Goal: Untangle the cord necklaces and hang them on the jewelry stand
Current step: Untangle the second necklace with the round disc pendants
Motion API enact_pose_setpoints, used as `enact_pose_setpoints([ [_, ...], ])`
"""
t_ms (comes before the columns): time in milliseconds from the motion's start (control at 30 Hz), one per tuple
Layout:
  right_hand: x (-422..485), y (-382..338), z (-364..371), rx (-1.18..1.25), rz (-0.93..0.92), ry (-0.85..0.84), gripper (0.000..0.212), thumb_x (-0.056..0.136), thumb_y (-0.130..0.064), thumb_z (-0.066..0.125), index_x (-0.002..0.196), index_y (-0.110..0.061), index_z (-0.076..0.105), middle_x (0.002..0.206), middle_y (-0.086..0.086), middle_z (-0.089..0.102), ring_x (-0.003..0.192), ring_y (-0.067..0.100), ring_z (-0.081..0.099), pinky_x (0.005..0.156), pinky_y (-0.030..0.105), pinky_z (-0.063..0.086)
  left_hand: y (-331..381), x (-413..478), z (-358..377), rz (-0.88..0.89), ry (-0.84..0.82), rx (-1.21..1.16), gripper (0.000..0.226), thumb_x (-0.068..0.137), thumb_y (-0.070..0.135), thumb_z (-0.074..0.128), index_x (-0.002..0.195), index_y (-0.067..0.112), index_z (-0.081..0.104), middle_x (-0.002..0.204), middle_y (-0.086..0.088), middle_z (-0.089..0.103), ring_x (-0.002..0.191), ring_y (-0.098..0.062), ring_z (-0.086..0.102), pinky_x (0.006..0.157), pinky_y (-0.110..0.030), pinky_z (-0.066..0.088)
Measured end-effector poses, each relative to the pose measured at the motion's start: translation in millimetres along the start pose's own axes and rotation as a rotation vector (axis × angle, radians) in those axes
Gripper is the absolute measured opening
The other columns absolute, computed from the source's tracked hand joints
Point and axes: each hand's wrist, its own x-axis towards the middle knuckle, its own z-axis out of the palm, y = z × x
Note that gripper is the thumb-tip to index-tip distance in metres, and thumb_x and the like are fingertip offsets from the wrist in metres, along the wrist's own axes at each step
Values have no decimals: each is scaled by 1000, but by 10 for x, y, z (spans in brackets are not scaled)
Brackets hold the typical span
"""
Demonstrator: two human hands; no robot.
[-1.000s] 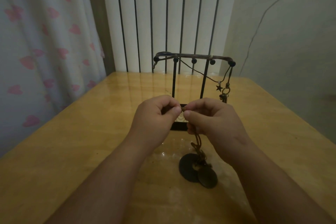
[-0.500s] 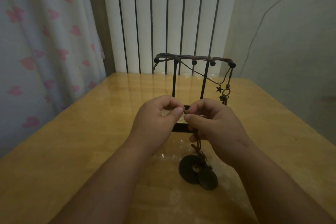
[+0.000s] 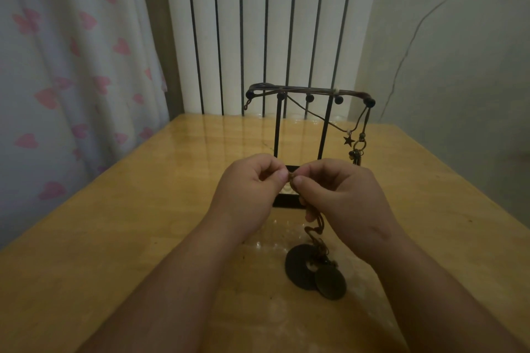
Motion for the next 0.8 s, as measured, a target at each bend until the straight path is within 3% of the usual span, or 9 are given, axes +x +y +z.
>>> enact_pose_setpoints([
  [167, 19, 42, 25, -147, -52, 32, 8, 88, -25, 64, 90, -33, 68, 74, -12, 68, 66, 4, 64, 61, 21, 57, 0, 4, 14, -19, -12, 7, 22, 97, 18, 56, 79, 27, 63, 72, 9, 58, 68, -1, 53, 65, -19, 39],
  [333, 29, 77, 61, -229, -120, 71, 8, 87, -35, 56, 85, -42, 59, 75, -14, 64, 74, -1, 61, 63, 15, 53, -3, 11, -6, -65, -33, -82, 21, 98, 16, 55, 82, 24, 66, 78, 6, 63, 81, -11, 60, 72, -26, 44],
  [467, 37, 70, 54, -227, -157, 102, 10, 88, -33, 56, 84, -42, 57, 76, -14, 62, 74, -2, 60, 63, 9, 49, -5, 13, 16, -90, -68, -84, 21, 98, 15, 55, 82, 23, 66, 80, 4, 64, 84, -14, 61, 76, -29, 47],
  [800, 34, 92, 64, -268, -174, 85, 7, 86, -37, 53, 88, -40, 58, 76, -15, 61, 76, -3, 59, 63, 9, 47, -19, 21, 6, -89, -77, -129, 22, 97, 14, 56, 81, 23, 67, 83, 2, 67, 87, -16, 63, 82, -34, 50],
])
